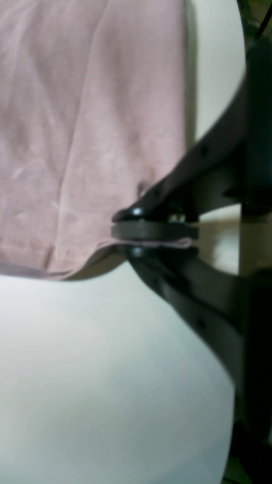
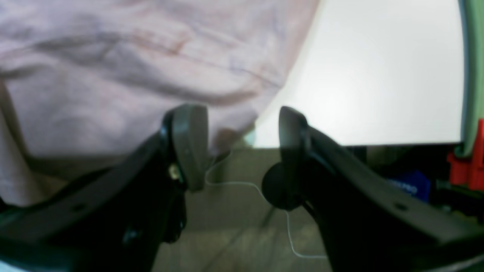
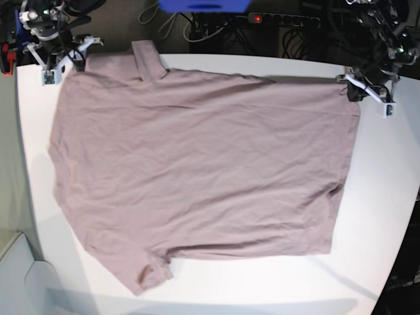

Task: Layout the t-shirt on the table in an organized manner, then fold the t-shirt properly
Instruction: 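Release and regrasp the collar-side corners with both grippers, then lift the collar edge with both grippers and fold it toward the hem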

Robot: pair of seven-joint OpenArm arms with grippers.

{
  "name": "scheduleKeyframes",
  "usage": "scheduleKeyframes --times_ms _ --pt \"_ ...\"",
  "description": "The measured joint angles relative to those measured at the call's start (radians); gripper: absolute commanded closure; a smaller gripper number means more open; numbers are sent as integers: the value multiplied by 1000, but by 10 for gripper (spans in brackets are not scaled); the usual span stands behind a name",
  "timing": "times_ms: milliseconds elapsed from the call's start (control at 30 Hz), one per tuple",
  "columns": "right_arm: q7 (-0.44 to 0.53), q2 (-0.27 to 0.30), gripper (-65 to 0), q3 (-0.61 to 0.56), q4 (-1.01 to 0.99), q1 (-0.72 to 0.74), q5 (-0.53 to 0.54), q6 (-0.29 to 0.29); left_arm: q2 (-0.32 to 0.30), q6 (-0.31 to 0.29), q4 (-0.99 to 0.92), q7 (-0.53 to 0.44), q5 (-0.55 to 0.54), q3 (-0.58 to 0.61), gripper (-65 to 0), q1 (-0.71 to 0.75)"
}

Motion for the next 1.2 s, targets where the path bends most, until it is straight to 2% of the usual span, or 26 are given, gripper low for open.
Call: scheduleKeyframes --times_ms 500,600,700,733,867,1000,1200 --pt "27 -8 -295 -5 -75 -2 16 -1 0 0 0 0 0 0 -3 0" --pt "28 -3 -210 -38 -75 -2 16 -4 0 0 0 0 0 0 -3 0" --pt "54 -3 -38 -61 -94 1 24 -4 0 0 0 0 0 0 -3 0" --pt "63 -3 0 -63 -102 1 31 -4 0 0 0 0 0 0 -3 0" --pt "63 -3 0 -66 -98 1 34 -4 0 0 5 7 0 0 -3 0" --pt "-11 -11 0 -65 -31 -1 -7 0 3 0 18 21 3 -2 -2 2" --pt "1 -9 0 -67 79 25 -1 -1 4 0 103 31 -92 -3 -2 27"
